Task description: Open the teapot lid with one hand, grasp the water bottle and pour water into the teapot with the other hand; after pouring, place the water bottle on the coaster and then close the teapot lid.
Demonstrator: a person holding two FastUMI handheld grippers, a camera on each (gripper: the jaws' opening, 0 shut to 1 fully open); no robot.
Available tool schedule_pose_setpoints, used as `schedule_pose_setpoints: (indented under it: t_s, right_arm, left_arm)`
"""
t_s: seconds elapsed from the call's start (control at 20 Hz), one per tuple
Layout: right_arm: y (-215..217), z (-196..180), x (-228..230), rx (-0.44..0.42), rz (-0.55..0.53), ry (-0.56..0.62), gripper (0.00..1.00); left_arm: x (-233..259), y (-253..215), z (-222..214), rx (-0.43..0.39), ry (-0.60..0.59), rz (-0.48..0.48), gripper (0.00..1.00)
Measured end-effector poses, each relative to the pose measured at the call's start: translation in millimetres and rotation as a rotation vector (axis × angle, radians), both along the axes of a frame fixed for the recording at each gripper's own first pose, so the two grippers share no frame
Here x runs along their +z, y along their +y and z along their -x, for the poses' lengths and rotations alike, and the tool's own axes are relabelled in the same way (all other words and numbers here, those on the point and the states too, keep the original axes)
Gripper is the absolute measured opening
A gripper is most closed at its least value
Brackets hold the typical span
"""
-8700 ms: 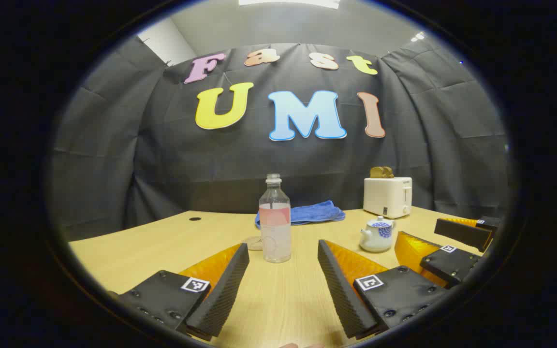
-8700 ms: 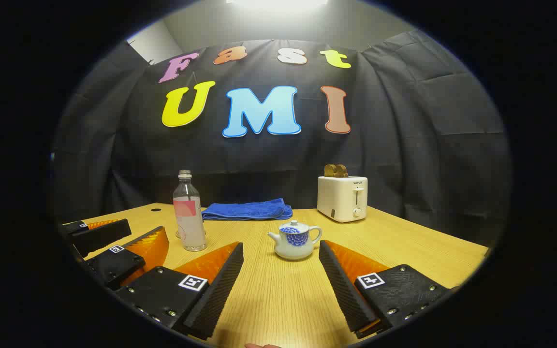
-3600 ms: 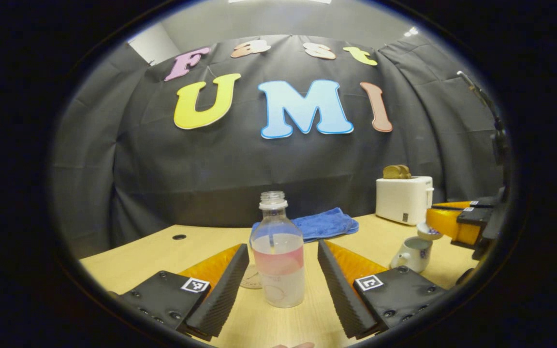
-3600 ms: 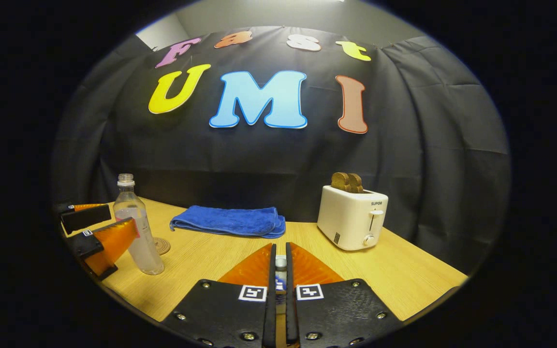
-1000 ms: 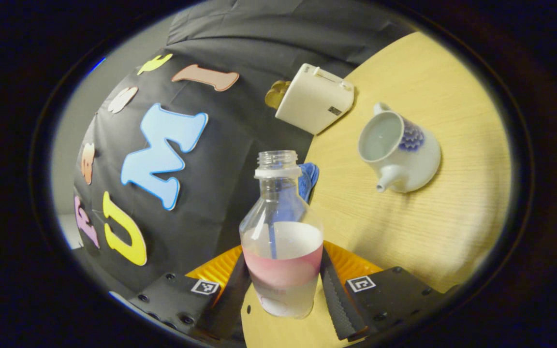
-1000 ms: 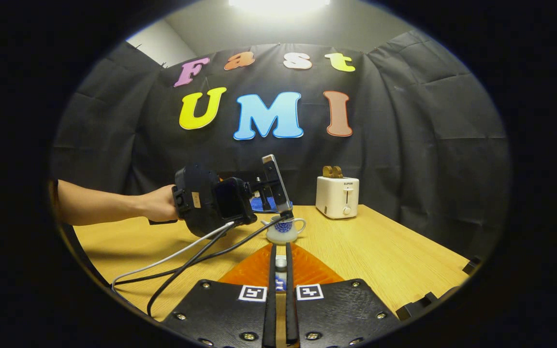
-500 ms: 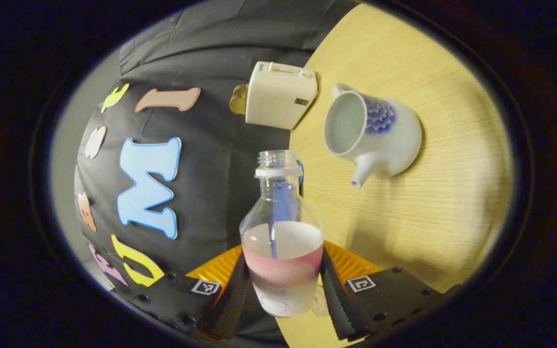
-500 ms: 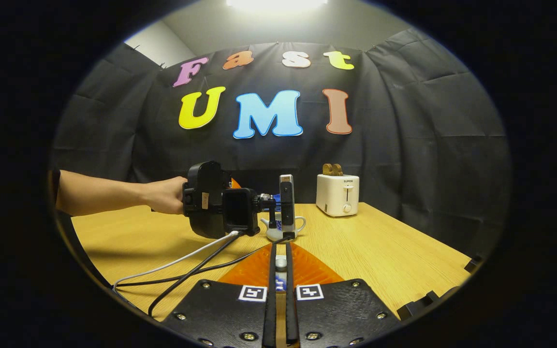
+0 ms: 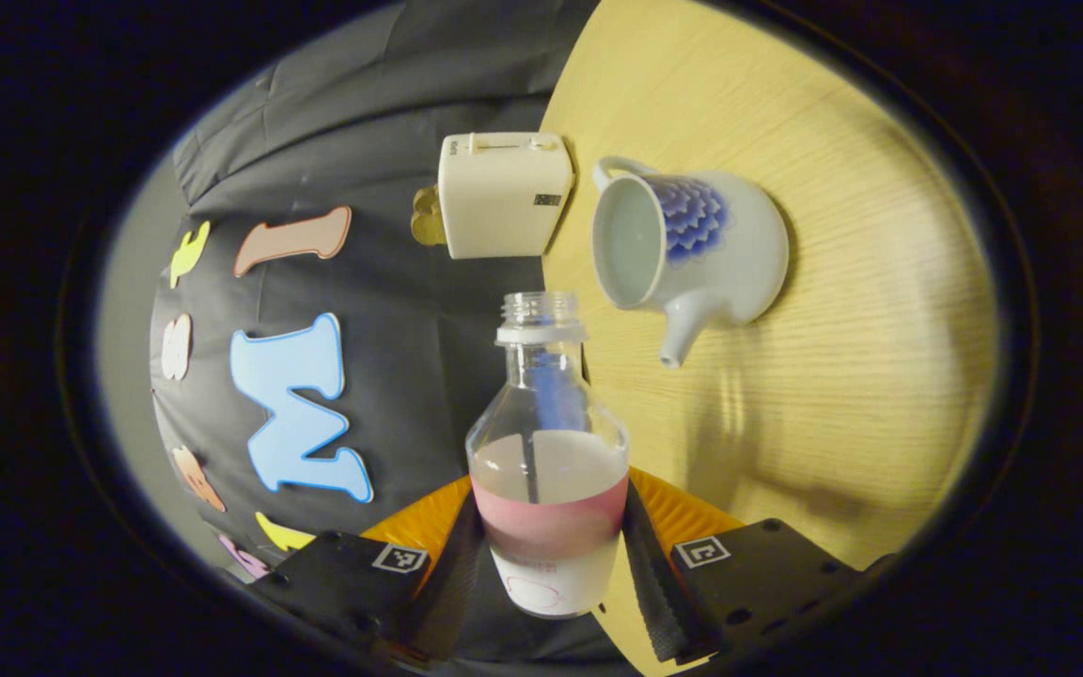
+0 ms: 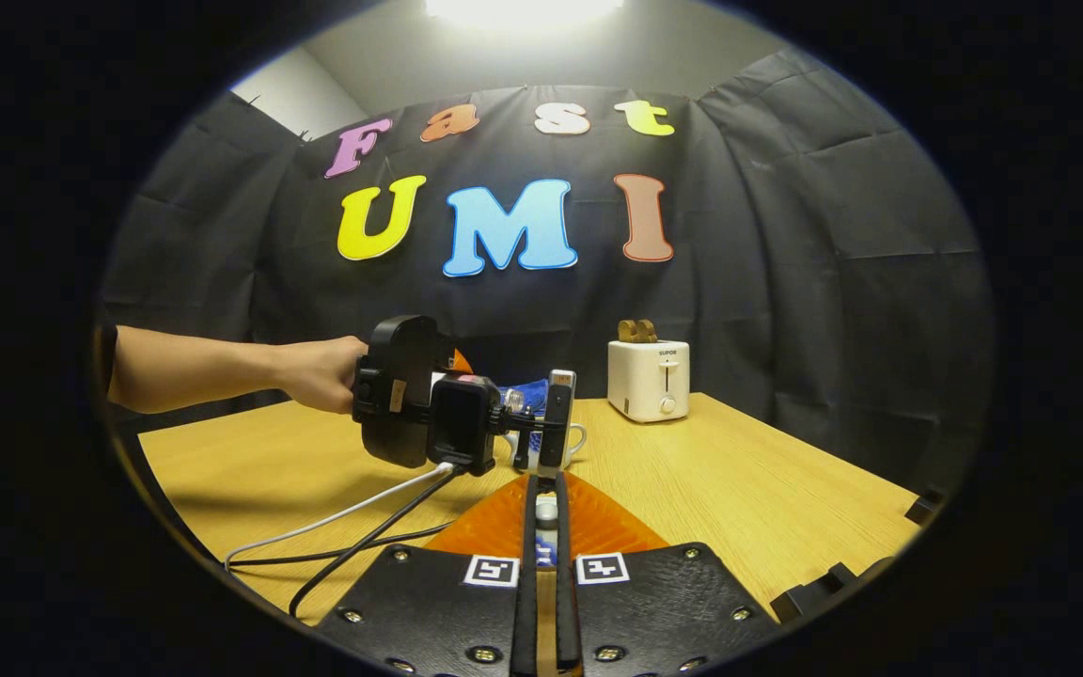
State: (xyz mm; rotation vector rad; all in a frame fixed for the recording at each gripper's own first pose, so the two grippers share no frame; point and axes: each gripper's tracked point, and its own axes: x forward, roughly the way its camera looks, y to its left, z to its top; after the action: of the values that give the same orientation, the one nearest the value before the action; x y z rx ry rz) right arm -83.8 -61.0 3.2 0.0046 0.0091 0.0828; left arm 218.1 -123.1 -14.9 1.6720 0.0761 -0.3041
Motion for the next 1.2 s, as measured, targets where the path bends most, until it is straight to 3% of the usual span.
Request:
schedule_pose_setpoints:
  t_s: [1.2]
  right_arm:
    - [-4.2,-1.1,-7.4,-0.005,0.004,0.026,0.08]
  left_arm:
    - [26.5,-14.4,-0.7,-0.066,-0.050,-0.351,0.87]
